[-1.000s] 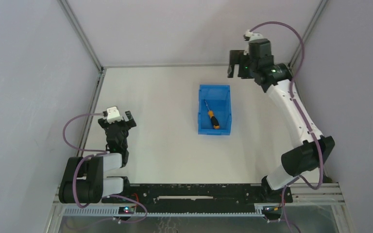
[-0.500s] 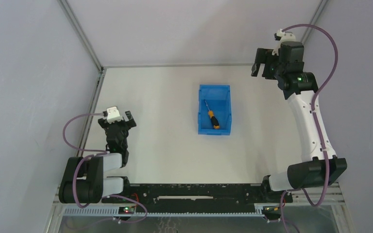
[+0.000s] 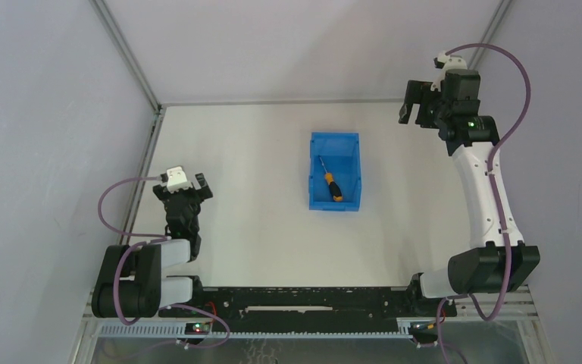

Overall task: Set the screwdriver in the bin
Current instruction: Reset both arms

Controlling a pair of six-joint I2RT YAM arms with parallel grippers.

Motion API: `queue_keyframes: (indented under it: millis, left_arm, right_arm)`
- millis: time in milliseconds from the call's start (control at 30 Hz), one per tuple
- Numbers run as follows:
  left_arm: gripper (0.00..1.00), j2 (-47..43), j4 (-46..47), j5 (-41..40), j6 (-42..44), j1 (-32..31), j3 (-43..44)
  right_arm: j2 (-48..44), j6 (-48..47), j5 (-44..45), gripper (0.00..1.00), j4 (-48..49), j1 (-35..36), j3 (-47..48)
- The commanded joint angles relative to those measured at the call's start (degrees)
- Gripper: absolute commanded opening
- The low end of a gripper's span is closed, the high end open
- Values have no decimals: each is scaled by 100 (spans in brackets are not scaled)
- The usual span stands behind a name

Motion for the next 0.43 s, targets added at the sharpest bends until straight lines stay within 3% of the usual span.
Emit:
queue_keyframes:
  millis: [0,400]
  left_arm:
    - [100,-46,180,-76,138,-30,198]
    - [100,-46,180,-74,138,-30,199]
  right_arm:
    - [-147,-125,-135,100,240,-14,15]
    - [-168,-159,-64,100,277,-14,-41]
